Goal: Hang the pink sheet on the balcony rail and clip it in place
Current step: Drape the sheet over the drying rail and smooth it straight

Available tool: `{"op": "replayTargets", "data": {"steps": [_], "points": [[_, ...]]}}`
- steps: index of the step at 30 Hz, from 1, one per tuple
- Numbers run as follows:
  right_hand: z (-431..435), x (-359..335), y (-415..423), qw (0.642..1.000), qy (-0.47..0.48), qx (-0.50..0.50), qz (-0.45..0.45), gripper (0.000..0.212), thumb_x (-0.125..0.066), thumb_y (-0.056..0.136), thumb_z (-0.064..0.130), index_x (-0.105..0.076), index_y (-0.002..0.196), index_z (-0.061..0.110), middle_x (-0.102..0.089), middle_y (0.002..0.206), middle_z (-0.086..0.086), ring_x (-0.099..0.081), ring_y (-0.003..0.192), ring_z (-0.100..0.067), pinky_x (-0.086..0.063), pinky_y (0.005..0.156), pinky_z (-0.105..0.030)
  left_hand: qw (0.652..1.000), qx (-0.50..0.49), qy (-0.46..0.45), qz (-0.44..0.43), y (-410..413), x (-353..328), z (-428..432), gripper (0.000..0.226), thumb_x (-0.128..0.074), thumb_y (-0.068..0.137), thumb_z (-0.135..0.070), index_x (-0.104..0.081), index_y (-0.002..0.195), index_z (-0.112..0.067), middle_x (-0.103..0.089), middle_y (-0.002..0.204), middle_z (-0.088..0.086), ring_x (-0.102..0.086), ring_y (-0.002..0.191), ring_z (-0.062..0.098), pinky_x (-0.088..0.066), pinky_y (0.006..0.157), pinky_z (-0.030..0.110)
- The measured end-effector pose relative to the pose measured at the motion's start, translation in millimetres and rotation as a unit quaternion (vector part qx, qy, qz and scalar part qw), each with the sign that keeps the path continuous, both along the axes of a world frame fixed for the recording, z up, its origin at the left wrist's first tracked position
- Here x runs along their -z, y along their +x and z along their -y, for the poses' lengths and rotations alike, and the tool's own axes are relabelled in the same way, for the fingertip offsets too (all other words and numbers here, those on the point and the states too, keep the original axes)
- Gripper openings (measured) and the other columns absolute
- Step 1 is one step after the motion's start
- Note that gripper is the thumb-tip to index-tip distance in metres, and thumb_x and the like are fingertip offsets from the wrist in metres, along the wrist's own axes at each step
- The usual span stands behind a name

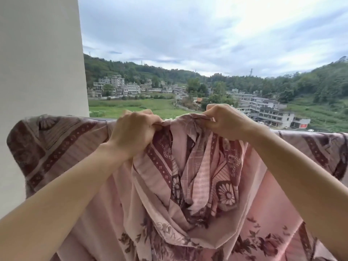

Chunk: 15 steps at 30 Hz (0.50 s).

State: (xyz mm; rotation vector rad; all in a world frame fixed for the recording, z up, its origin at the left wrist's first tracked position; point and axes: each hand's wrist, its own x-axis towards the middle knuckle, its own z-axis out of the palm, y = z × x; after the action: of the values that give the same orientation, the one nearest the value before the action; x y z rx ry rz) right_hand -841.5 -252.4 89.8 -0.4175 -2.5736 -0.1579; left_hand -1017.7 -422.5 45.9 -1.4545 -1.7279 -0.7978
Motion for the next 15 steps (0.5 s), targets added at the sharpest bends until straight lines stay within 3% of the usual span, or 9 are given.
{"op": "replayTargets", "data": {"steps": [2,4,6,7,8,9,11,14,15], "points": [[-8,-8,7,0.998,-0.028,0.031,-0.048,0.035,-0.052,0.097,0.028,-0.06,0.065,0.015,-0.051,0.059,0.004,-0.048,0.047,-0.015,-0.041,0.045,-0.03,0.995,0.034,0.04,0.08,5,-20,-3,0.021,-0.061,0.087,-0.014,-0.075,0.101,-0.021,-0.074,0.081,0.001,-0.067,0.068,0.023,-0.053,0.065,0.031],[-41,-22,12,0.971,-0.126,0.065,-0.192,0.035,-0.052,0.095,0.021,-0.058,0.062,0.011,-0.049,0.053,0.0,-0.045,0.041,-0.012,-0.037,0.038,-0.023,0.982,0.042,0.083,0.165,-2,-43,-13,0.022,-0.061,0.086,-0.01,-0.074,0.102,-0.017,-0.074,0.077,0.005,-0.067,0.062,0.026,-0.057,0.056,0.033],[-78,-45,17,0.868,-0.274,0.118,-0.398,0.022,-0.053,0.085,0.02,-0.057,0.066,0.01,-0.051,0.06,-0.004,-0.054,0.052,-0.017,-0.043,0.039,-0.026,0.942,0.052,0.141,0.3,-18,-67,-27,0.023,-0.059,0.083,-0.013,-0.075,0.099,-0.014,-0.074,0.084,0.007,-0.07,0.074,0.027,-0.06,0.067,0.04],[-94,-56,22,0.812,-0.33,0.124,-0.465,0.014,-0.052,0.083,0.021,-0.057,0.074,0.012,-0.053,0.066,-0.004,-0.058,0.055,-0.017,-0.047,0.04,-0.027,0.915,0.061,0.172,0.361,-26,-78,-34,0.024,-0.058,0.082,-0.018,-0.073,0.099,-0.013,-0.073,0.089,0.007,-0.07,0.083,0.026,-0.059,0.076,0.041],[-108,-63,27,0.781,-0.367,0.126,-0.49,0.01,-0.05,0.087,0.022,-0.056,0.084,0.014,-0.056,0.073,-0.004,-0.059,0.055,-0.011,-0.049,0.042,-0.024,0.895,0.061,0.193,0.398,-33,-86,-42,0.027,-0.057,0.081,-0.024,-0.071,0.101,-0.012,-0.072,0.096,0.007,-0.069,0.091,0.025,-0.057,0.083,0.041],[-122,-67,30,0.773,-0.387,0.12,-0.487,0.01,-0.048,0.091,0.02,-0.056,0.092,0.014,-0.061,0.081,-0.006,-0.059,0.055,-0.009,-0.049,0.045,-0.021,0.885,0.057,0.2,0.416,-39,-91,-51,0.031,-0.056,0.082,-0.027,-0.068,0.106,-0.011,-0.07,0.103,0.008,-0.066,0.098,0.025,-0.054,0.089,0.04],[-137,-61,33,0.784,-0.424,0.094,-0.444,0.021,-0.048,0.095,0.022,-0.062,0.102,0.006,-0.065,0.091,-0.012,-0.062,0.068,-0.018,-0.052,0.061,-0.03,0.881,0.05,0.177,0.436,-43,-90,-67,0.034,-0.057,0.088,-0.027,-0.059,0.115,-0.007,-0.065,0.112,0.011,-0.062,0.105,0.026,-0.05,0.094,0.037],[-121,-32,30,0.881,-0.418,0.107,-0.192,0.038,-0.057,0.092,0.034,-0.066,0.109,0.001,-0.068,0.097,-0.012,-0.066,0.086,-0.028,-0.055,0.082,-0.04,0.865,0.066,-0.04,0.496,-35,-61,-80,0.019,-0.057,0.092,-0.022,-0.056,0.106,-0.009,-0.061,0.097,0.008,-0.058,0.093,0.021,-0.051,0.082,0.024],[-113,-24,29,0.909,-0.383,0.129,-0.102,0.04,-0.059,0.091,0.036,-0.065,0.114,0.004,-0.068,0.107,-0.012,-0.066,0.097,-0.029,-0.053,0.088,-0.04,0.876,0.027,-0.14,0.462,-32,-51,-82,0.027,-0.057,0.093,-0.027,-0.055,0.112,-0.008,-0.061,0.107,0.009,-0.056,0.102,0.021,-0.046,0.087,0.024]]}}
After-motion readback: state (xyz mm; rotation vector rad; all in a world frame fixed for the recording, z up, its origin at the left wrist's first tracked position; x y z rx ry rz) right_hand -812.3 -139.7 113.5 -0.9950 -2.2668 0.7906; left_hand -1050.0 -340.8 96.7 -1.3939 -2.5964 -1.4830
